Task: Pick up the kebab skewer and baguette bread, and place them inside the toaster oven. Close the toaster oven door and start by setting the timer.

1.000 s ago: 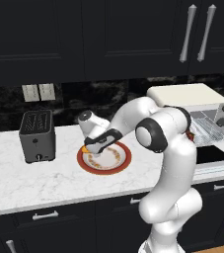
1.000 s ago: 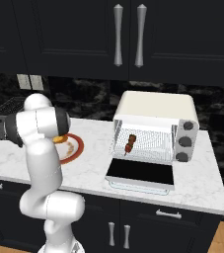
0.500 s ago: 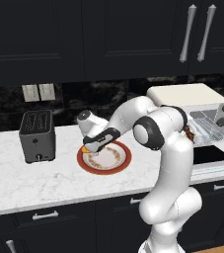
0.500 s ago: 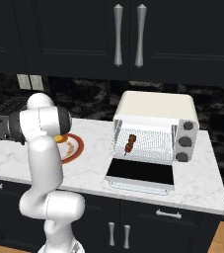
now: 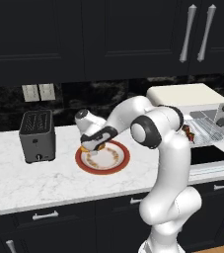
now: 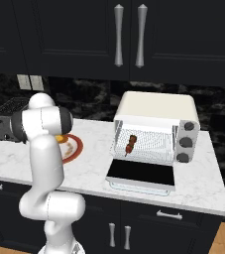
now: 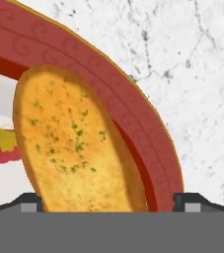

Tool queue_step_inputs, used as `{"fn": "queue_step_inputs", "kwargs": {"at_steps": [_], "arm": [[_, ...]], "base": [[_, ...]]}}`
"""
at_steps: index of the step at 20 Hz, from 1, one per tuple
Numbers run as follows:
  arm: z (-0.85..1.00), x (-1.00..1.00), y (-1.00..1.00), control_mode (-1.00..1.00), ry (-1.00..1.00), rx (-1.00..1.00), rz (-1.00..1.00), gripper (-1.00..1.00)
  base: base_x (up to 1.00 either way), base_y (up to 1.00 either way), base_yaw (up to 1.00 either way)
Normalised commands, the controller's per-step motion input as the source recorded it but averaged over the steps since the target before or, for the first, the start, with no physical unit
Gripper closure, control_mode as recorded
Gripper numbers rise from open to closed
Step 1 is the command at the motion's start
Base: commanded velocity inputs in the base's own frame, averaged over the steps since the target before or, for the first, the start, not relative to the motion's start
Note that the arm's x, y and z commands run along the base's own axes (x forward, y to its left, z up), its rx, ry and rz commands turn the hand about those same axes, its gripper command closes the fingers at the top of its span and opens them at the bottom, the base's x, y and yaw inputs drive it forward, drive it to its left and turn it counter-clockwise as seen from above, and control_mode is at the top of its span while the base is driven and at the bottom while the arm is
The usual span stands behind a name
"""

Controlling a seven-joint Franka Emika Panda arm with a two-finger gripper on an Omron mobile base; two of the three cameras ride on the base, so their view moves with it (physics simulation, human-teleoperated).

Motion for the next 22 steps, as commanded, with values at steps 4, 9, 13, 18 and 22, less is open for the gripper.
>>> {"fn": "queue_step_inputs", "kwargs": {"at_steps": [4,9,13,18,22], "arm": [[-0.31,0.0,0.0,-1.0,0.08,0.0,0.0,-1.0],[-0.38,0.0,0.0,-1.0,0.06,0.0,0.0,-1.0],[-0.36,-0.07,0.0,-1.0,0.0,0.0,0.0,1.0],[-0.19,-0.2,0.0,-1.0,0.0,0.0,0.0,1.0],[-0.04,-0.29,0.0,-1.0,-0.01,0.0,0.0,1.0]], "base": [[0.0,0.0,0.0],[0.0,0.0,0.0],[0.0,0.0,0.0],[0.0,0.0,0.0],[0.0,0.0,0.0]]}}
